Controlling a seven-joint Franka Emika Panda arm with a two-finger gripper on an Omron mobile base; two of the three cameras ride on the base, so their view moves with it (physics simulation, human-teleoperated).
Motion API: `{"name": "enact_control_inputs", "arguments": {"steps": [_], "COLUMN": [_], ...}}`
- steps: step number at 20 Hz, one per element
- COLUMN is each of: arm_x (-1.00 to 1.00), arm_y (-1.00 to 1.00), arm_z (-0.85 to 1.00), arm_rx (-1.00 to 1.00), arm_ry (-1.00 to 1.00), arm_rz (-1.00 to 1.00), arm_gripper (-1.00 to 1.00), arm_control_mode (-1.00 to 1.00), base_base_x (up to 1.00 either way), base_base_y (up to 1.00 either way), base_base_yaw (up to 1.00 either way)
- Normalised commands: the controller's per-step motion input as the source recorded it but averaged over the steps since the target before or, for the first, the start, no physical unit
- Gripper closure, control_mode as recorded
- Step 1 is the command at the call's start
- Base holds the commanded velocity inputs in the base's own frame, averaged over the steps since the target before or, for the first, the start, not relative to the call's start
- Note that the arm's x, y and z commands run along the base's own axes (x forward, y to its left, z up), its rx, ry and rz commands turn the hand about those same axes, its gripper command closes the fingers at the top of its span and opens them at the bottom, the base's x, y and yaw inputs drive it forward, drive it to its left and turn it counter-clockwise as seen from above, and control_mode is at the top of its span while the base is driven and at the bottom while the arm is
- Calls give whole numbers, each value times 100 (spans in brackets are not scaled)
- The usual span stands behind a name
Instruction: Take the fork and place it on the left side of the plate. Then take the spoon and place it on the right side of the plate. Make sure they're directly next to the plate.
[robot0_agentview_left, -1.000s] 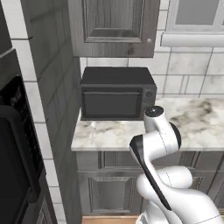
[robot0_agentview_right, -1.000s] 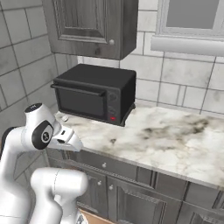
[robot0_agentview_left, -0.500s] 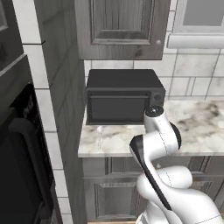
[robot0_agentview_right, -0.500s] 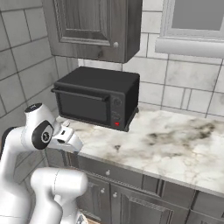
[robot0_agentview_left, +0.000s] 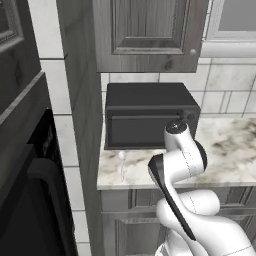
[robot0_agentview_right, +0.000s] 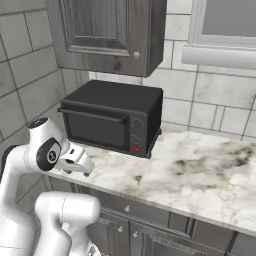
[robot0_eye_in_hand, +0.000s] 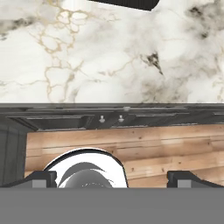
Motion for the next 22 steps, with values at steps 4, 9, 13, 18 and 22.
{"name": "enact_control_inputs", "arguments": {"steps": [4,9,13,18,22], "arm_x": [0,0,24,31,26], "arm_y": [0,0,22,9,0], "arm_z": [0,0,0,0,0], "arm_rx": [0,0,0,12,28], "arm_ry": [0,0,0,0,0], "arm_rz": [0,0,-4,3,13], "arm_gripper": [-100,-100,-100,-100,-100], "arm_control_mode": [100,100,-100,-100,-100], "base_base_x": [32,27,7,0,0], "base_base_y": [26,28,8,0,0], "base_base_yaw": [-5,-5,-1,0,0]}}
